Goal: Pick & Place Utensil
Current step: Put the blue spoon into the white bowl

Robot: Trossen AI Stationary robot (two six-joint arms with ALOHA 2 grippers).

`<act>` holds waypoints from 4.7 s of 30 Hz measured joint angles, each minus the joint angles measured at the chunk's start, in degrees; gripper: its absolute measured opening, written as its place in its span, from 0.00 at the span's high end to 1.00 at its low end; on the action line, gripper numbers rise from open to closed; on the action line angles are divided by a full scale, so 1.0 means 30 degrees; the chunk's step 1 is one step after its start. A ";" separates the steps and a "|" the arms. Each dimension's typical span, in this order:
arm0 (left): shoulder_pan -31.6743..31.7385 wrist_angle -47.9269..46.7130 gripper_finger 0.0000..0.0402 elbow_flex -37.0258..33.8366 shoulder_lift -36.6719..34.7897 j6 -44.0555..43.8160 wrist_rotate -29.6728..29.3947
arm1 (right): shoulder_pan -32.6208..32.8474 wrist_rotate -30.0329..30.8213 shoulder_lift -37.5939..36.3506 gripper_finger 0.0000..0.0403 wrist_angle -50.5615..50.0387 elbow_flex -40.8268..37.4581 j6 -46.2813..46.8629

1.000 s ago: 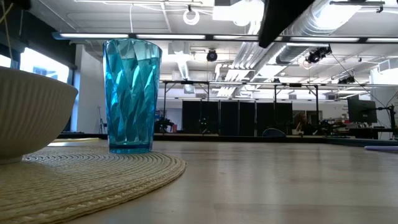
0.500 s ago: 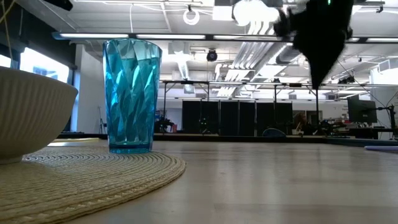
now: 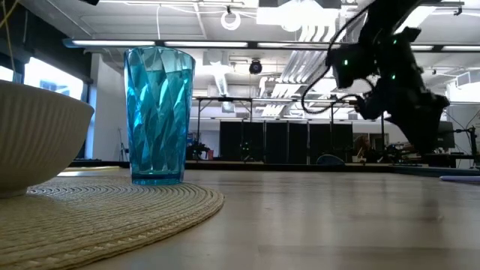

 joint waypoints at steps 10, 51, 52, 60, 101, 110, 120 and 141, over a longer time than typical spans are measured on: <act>0.0000 -0.0004 0.76 0.0000 0.0000 -0.0118 0.0530 | -0.3595 0.0078 0.1475 0.61 -0.0944 -0.1253 -0.3255; 0.0000 0.0006 0.76 -0.0599 0.0000 -0.0278 0.1257 | -0.4125 -0.2677 0.1680 0.88 0.3393 -0.4261 -0.3182; 0.0000 0.0007 0.76 -0.0749 0.0000 -0.0284 0.1268 | -0.3747 -0.2420 0.1684 0.88 0.3407 -0.4078 -0.3018; -0.0007 0.0045 0.76 -0.0896 -0.0383 -0.0676 0.1001 | -0.0167 -0.0707 0.1695 0.84 0.3399 -0.1451 -0.1303; 0.2094 1.1453 0.76 -0.2018 0.2273 -0.3581 0.1091 | 1.5879 1.5999 0.9928 0.88 0.8767 1.4681 -0.3206; 0.3397 1.6787 0.76 -0.2037 0.5124 -0.0880 0.2065 | 1.6391 1.8382 1.2601 0.88 0.8282 1.7605 -0.3186; 0.3388 2.1816 0.76 -0.2018 0.6616 0.4775 0.1303 | 1.6550 1.9802 1.2594 0.88 0.8323 1.7003 -0.2107; 0.5371 2.5087 0.76 -0.2004 0.7829 0.6251 0.2091 | 1.6278 2.1475 1.2594 0.88 0.8613 1.6981 -0.0465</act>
